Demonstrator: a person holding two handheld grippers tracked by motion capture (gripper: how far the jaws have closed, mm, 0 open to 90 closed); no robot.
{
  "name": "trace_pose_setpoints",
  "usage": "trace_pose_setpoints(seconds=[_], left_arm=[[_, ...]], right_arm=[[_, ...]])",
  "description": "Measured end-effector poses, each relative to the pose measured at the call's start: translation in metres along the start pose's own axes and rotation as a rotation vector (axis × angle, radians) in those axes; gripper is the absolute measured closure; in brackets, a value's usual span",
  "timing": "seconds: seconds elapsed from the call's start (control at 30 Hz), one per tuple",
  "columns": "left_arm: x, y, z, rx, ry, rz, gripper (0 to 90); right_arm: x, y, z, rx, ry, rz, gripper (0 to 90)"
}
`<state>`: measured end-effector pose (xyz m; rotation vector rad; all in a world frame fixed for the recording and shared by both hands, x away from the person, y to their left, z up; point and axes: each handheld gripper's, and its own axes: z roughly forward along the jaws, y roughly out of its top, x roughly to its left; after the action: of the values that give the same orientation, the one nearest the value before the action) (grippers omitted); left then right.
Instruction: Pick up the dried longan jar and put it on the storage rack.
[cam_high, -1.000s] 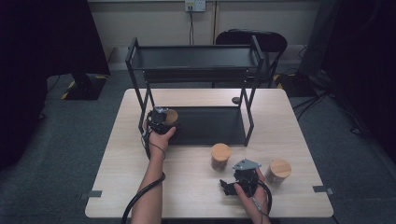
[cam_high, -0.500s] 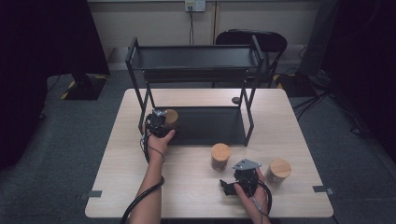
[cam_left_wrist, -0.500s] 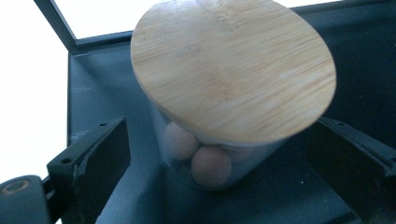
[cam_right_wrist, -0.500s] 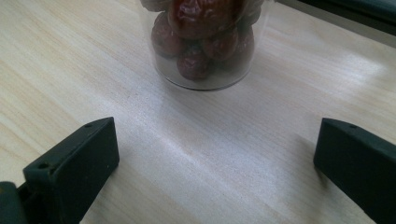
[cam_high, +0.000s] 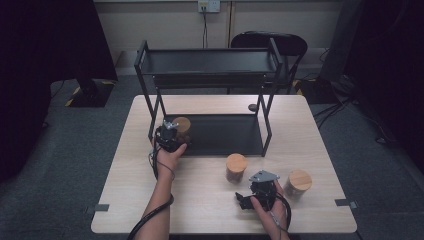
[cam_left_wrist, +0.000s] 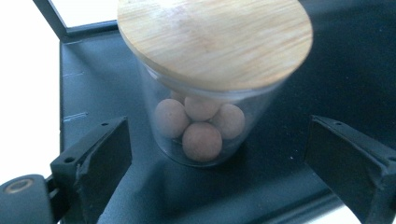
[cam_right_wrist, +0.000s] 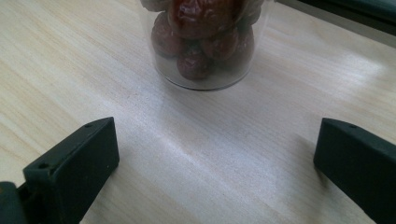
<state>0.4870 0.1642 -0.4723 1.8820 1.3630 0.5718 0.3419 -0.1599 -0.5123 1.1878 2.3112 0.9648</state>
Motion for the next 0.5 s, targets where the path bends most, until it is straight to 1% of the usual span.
trace_pose_setpoints(seconds=[0.03, 0.2, 0.43, 0.5], left_arm=[[-0.0005, -0.0006, -0.0007, -0.003, -0.002, -0.001, 7.5], [-0.0013, -0.0021, -0.0038, -0.007, -0.016, 0.018, 7.2], [-0.0035, -0.0044, -0.0082, -0.014, -0.042, 0.028, 7.0], [-0.004, -0.005, -0.0095, -0.014, -0.049, 0.039, 7.0]], right_arm=[[0.0, 0.0, 0.0, 0.0, 0.0, 0.0, 0.0], [0.0, 0.0, 0.0, 0.0, 0.0, 0.0, 0.0], [0.0, 0.0, 0.0, 0.0, 0.0, 0.0, 0.0], [0.0, 0.0, 0.0, 0.0, 0.0, 0.0, 0.0]])
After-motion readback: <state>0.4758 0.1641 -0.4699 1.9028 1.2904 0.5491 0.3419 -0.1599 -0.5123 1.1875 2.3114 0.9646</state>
